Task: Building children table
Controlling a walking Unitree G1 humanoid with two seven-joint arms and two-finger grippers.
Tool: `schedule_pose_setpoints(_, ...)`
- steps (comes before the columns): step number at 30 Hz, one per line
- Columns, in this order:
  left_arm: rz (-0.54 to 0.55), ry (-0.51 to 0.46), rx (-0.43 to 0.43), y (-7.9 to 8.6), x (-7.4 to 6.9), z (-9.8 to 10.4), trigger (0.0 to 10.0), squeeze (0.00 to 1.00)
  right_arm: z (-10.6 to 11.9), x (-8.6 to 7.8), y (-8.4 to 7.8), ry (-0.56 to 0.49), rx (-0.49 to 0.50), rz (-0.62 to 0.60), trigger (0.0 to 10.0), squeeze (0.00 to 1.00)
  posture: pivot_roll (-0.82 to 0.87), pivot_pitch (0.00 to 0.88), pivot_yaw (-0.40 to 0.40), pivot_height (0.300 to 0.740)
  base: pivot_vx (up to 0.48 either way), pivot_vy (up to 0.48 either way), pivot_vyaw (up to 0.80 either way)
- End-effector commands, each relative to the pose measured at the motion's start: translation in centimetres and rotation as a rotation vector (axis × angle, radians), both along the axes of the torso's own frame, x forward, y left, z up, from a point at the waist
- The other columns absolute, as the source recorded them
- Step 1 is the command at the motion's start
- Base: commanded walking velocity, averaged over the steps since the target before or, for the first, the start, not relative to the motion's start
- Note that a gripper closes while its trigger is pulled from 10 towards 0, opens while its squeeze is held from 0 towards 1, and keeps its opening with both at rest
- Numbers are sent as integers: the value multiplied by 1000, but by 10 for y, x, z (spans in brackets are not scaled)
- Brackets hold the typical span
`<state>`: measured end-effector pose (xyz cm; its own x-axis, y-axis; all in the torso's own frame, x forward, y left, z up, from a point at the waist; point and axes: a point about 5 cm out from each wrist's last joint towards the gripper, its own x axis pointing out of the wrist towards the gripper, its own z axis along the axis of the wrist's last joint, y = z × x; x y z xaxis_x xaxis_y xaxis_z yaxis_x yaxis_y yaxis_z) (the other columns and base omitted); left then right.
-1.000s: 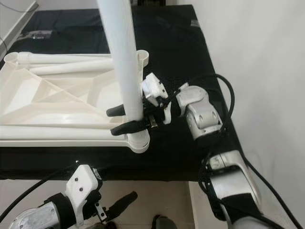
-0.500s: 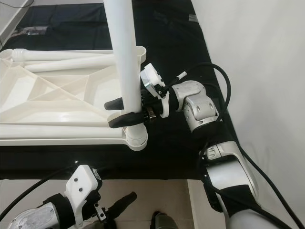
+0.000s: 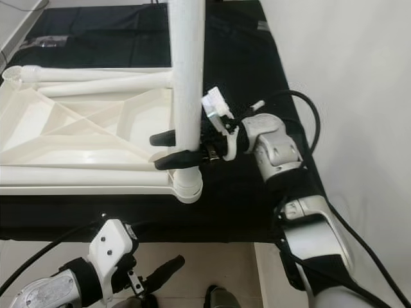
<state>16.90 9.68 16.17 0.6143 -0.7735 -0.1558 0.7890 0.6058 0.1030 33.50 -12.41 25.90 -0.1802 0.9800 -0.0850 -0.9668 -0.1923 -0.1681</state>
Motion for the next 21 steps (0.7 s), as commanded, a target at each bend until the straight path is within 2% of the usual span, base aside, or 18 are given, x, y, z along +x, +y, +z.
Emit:
schedule_pose_setpoints(1,-6,32,3,1,-1,-5,10000,0,-60,-5,-4,190,-194,-25,10000,0,82,315,23,740,0,0,0)
schedule_pose_setpoints(6,-6,31,6,2,-1,-5,10000,0,-59,-3,-1,164,-233,-13,10000,0,86,315,24,740,0,0,0)
schedule_pose_setpoints(9,-4,32,10,3,-2,-5,10000,0,-46,2,3,96,-250,-7,10000,0,95,318,25,740,0,0,0)
schedule_pose_setpoints(15,-4,40,11,3,-4,-6,10000,0,-27,3,2,34,-260,6,10000,0,97,320,30,740,0,0,0)
schedule_pose_setpoints(18,-8,46,12,3,-6,-6,10000,0,-15,3,3,59,-212,20,10000,0,93,320,31,740,0,0,0)
schedule_pose_setpoints(21,-10,46,13,3,-6,-6,10000,0,-15,2,3,98,-194,32,10000,0,94,319,31,740,0,0,0)
